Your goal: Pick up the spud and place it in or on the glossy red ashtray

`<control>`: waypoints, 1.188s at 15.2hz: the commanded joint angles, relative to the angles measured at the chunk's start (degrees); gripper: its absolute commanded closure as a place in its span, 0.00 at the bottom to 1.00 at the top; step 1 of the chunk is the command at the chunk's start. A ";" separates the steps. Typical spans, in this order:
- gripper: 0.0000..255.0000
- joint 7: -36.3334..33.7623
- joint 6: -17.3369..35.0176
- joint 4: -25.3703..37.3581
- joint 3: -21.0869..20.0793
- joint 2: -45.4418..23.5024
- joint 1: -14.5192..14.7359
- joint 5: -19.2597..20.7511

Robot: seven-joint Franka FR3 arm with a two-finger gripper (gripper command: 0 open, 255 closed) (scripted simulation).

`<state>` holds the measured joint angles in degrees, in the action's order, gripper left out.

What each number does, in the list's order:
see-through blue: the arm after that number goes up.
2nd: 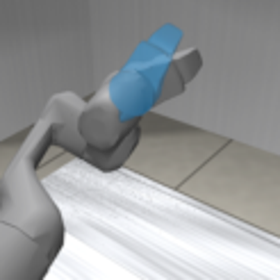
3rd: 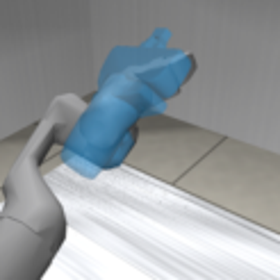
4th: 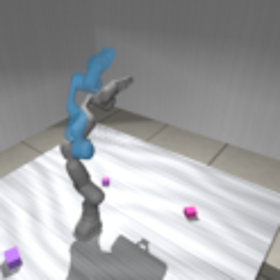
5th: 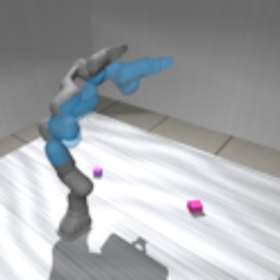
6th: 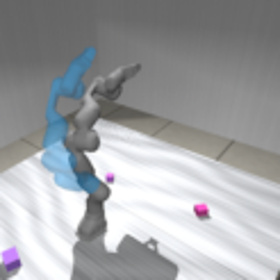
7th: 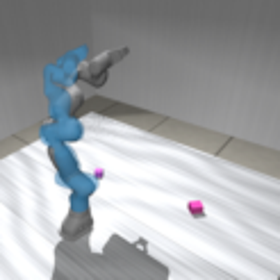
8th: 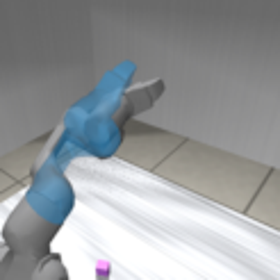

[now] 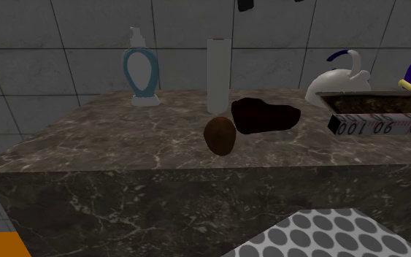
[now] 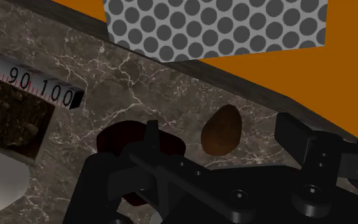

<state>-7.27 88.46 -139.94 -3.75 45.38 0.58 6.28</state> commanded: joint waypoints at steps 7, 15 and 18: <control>0.00 -10.76 11.35 -3.76 -3.75 -8.88 -2.26 -1.14; 0.00 -25.48 25.66 -3.48 -7.83 -25.45 -6.03 0.30; 0.00 -30.64 29.77 -2.07 -8.72 -31.75 -7.34 1.80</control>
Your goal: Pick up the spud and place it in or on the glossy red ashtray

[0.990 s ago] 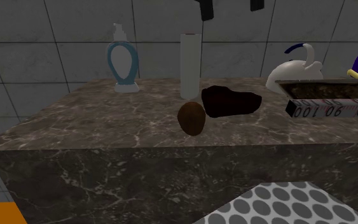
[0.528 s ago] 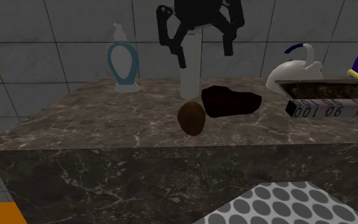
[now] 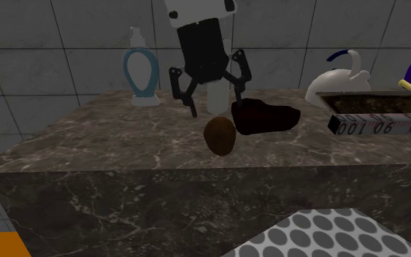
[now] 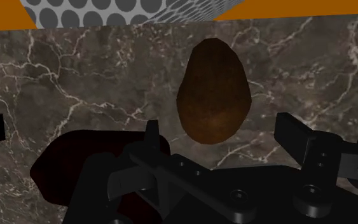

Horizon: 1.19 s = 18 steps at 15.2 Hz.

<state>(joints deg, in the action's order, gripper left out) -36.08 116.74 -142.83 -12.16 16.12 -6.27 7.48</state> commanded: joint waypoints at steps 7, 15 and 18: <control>0.00 -2.67 7.37 -2.71 -0.02 -4.92 -1.08 1.96; 0.00 -2.75 7.85 -2.96 0.00 -5.16 -1.14 2.10; 1.00 -2.75 7.85 -2.97 0.00 -5.15 -1.14 2.10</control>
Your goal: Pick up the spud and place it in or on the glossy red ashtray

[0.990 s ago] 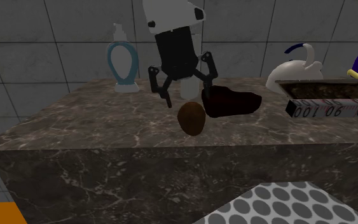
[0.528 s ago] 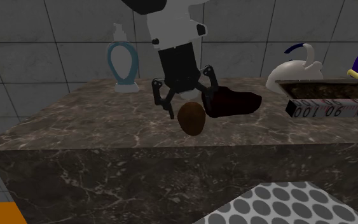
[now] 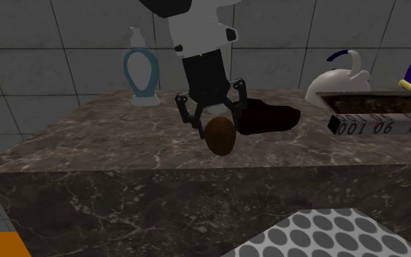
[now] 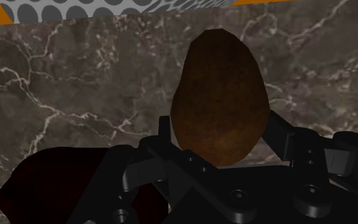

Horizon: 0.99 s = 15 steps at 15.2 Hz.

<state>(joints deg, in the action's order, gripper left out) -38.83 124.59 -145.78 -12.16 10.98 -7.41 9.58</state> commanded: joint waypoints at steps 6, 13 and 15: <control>1.00 0.00 0.00 -0.02 0.00 -0.02 0.00 0.00; 1.00 1.51 -5.04 1.96 0.25 3.24 0.31 -1.19; 1.00 1.95 -6.71 2.73 0.34 4.20 0.39 -1.50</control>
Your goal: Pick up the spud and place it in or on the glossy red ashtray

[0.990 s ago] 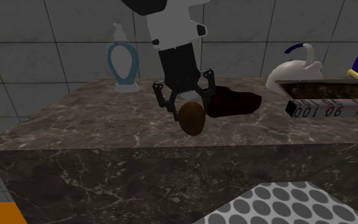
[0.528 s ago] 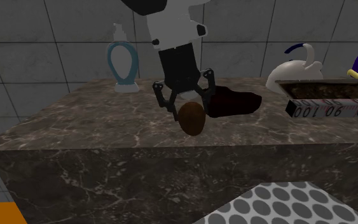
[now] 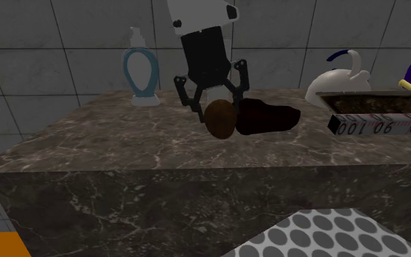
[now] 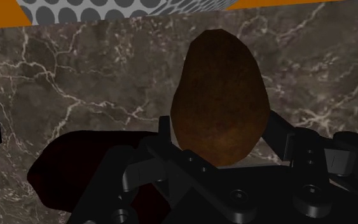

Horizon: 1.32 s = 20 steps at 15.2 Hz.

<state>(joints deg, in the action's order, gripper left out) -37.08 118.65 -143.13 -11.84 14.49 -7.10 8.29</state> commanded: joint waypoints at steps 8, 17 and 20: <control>1.00 1.76 -7.36 3.65 0.37 3.89 0.32 -1.13; 1.00 4.11 -12.73 7.86 1.53 5.35 -0.30 -0.92; 1.00 7.68 -11.87 9.59 4.13 3.35 -2.39 1.02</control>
<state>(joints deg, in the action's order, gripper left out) -30.71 106.55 -133.90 -8.62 18.22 -8.80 8.70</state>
